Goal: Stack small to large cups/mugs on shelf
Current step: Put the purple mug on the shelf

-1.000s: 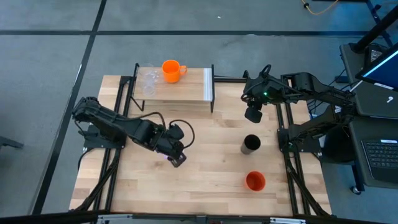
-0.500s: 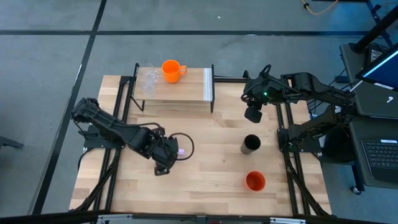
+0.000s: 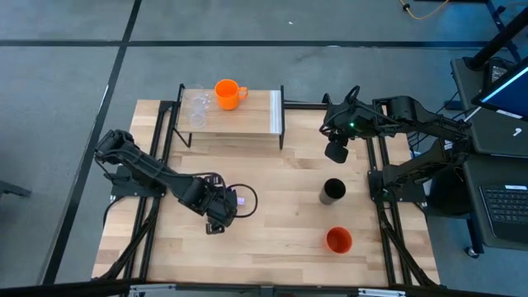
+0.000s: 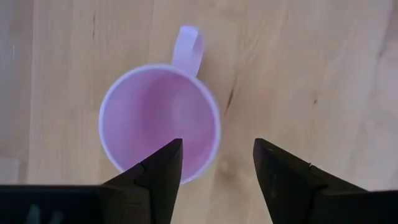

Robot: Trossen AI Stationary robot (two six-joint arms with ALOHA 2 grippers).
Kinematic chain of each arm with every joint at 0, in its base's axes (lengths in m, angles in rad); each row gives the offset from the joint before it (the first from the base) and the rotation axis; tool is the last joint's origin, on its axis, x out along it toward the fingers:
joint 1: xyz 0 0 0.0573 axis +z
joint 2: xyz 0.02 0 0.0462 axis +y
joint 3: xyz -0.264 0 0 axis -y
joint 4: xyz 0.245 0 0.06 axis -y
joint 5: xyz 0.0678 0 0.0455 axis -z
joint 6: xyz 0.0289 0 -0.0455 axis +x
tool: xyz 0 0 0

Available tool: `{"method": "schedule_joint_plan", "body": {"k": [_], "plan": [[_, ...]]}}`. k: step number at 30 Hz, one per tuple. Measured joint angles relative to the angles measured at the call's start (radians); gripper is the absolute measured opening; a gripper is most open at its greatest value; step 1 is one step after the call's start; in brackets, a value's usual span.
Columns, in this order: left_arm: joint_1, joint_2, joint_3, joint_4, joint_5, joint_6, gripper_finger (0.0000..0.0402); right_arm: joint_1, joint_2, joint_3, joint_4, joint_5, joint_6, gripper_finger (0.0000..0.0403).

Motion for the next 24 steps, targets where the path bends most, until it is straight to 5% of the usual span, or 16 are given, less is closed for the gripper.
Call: {"method": "schedule_joint_plan", "body": {"k": [24], "plan": [[0.043,0.025,-0.015,0.035,0.054,0.052,0.0192,0.000,0.000,0.000,0.008,0.043,-0.006,0.0129]]}}
